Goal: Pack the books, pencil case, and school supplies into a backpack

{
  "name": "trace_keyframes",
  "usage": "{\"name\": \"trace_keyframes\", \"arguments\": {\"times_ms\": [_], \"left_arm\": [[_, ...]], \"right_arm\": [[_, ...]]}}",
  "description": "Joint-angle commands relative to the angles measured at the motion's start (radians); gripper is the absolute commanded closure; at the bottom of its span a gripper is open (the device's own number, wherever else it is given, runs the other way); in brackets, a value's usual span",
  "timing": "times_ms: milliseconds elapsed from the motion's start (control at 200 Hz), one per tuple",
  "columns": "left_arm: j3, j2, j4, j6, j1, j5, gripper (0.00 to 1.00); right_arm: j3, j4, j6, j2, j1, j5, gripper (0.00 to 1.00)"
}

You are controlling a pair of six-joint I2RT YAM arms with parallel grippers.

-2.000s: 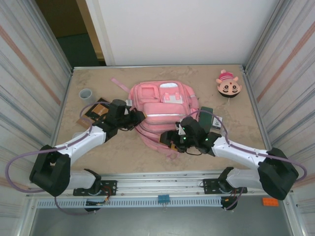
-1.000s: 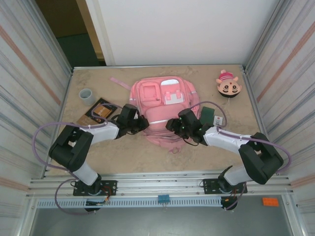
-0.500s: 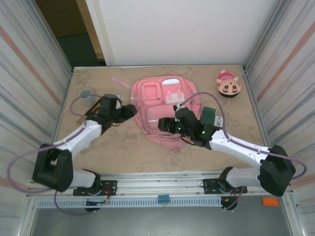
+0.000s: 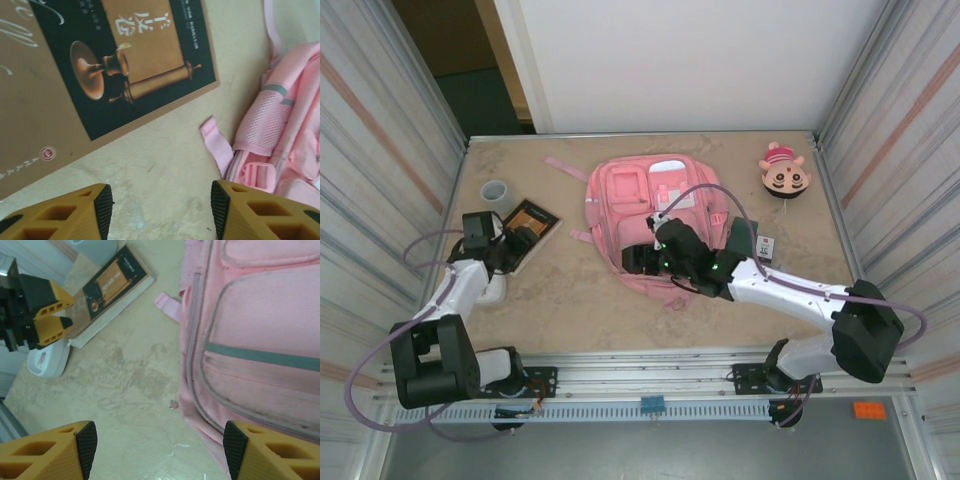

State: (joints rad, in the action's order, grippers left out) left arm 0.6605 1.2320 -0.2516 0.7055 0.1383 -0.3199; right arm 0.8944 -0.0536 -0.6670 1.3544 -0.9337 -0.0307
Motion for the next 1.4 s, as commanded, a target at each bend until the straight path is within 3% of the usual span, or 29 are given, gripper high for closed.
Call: {"name": "trace_keyframes", "arguments": {"times_ms": [0, 496, 812, 1052, 1398], "left_arm": [[-0.005, 0.013, -0.028, -0.024, 0.008, 0.078, 0.44], [-0.054, 0.096, 0.024, -0.043, 0.027, 0.156, 0.56], [0.005, 0.041, 0.095, 0.02, 0.027, -0.013, 0.57], [0.118, 0.043, -0.023, -0.058, 0.041, 0.12, 0.57], [0.179, 0.286, -0.027, -0.071, 0.082, 0.174, 0.59]], "right_arm": [[0.066, -0.003, 0.041, 0.019, -0.018, 0.009, 0.31], [0.1, -0.069, 0.052, 0.023, -0.027, -0.015, 0.31], [0.113, -0.094, 0.043, 0.031, -0.026, -0.005, 0.31], [0.135, -0.099, 0.043, 0.059, -0.024, 0.007, 0.31], [0.152, -0.091, 0.054, 0.084, -0.01, 0.02, 0.3]]}}
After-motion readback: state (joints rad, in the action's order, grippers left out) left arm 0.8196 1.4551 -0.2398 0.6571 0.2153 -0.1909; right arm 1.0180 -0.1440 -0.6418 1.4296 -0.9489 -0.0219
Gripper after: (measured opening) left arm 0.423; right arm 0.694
